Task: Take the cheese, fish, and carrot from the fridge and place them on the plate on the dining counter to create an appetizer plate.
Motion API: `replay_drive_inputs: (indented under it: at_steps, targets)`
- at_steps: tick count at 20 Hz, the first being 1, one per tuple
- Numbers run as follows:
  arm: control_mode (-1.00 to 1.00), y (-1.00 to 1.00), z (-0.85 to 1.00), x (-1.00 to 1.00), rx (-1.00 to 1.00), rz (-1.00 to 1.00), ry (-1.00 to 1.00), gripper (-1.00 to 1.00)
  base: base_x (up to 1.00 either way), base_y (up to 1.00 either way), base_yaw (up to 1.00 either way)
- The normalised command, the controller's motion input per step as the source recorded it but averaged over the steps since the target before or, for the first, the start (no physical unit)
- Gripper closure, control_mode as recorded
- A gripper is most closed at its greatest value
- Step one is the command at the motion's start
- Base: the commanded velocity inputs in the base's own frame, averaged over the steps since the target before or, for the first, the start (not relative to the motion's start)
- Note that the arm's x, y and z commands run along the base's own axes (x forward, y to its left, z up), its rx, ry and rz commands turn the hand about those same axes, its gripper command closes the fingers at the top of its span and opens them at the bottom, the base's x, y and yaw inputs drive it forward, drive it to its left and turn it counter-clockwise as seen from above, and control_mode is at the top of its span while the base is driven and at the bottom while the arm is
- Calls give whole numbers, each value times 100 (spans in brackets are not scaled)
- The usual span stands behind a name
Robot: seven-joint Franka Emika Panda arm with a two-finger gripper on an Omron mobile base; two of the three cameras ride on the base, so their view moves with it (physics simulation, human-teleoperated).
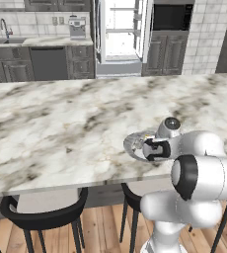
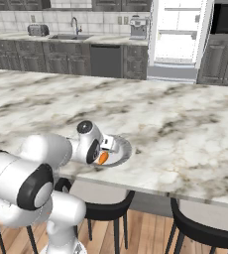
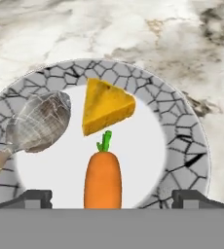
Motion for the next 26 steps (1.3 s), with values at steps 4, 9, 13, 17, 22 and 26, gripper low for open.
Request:
replay_drive_inputs:
  at_steps: [4,9,13,17,22,26]
  targets:
    - [-100,0,100,-68,2,0,-27,-100,0,0,0]
    - [-100,1,100,-68,2,0,-11,-100,0,0,0]
    - [-100,6,100,-69,0,0,0,-100,0,0,0]
    - [-100,1,100,-75,0,-2,14,-100,0,0,0]
    - [-100,0,84,-71,0,-4,31,-100,0,0,0]
    - [-100,0,42,-65,0,-2,37,-100,0,0,0]
